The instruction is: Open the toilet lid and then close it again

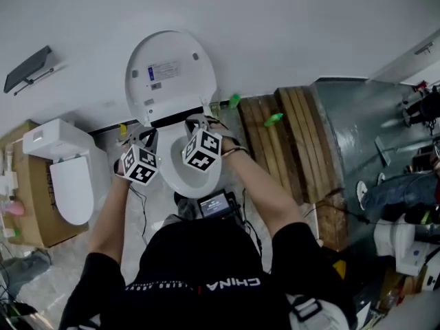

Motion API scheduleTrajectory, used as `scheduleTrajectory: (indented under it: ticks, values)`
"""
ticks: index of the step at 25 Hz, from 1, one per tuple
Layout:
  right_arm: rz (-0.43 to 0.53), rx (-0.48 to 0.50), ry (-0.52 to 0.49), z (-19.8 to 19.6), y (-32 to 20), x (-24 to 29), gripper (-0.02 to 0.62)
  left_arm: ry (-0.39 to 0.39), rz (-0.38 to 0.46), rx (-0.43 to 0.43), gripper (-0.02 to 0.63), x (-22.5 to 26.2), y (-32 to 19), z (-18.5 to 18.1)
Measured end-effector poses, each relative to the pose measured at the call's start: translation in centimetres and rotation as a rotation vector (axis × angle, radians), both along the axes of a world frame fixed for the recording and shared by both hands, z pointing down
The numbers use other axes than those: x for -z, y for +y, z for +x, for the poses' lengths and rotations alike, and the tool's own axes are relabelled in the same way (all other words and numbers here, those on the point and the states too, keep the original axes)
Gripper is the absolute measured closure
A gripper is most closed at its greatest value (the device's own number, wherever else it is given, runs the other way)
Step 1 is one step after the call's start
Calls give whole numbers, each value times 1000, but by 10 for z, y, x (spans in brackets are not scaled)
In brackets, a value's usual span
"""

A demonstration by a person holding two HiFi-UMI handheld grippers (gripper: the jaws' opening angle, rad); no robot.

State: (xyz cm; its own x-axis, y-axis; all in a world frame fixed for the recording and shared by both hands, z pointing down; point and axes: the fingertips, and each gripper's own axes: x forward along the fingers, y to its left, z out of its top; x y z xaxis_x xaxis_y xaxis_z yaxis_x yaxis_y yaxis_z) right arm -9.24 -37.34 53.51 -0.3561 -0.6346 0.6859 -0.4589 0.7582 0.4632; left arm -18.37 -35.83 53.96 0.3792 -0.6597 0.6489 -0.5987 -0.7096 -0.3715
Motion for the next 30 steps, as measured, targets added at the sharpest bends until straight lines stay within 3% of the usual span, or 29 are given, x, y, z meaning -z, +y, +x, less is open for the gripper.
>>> scheduleTrajectory:
  ticks: [21,26,30]
  values:
    - [26,124,-37,29,-71,13,581,-1,8,104,595,15,-56,42]
    - [50,145,-52,21,-95,27,580,-16,56,85,595,33,-82,40]
    - [81,163,-75,9,-131,51,580,-83,123,61,595,58,-123,33]
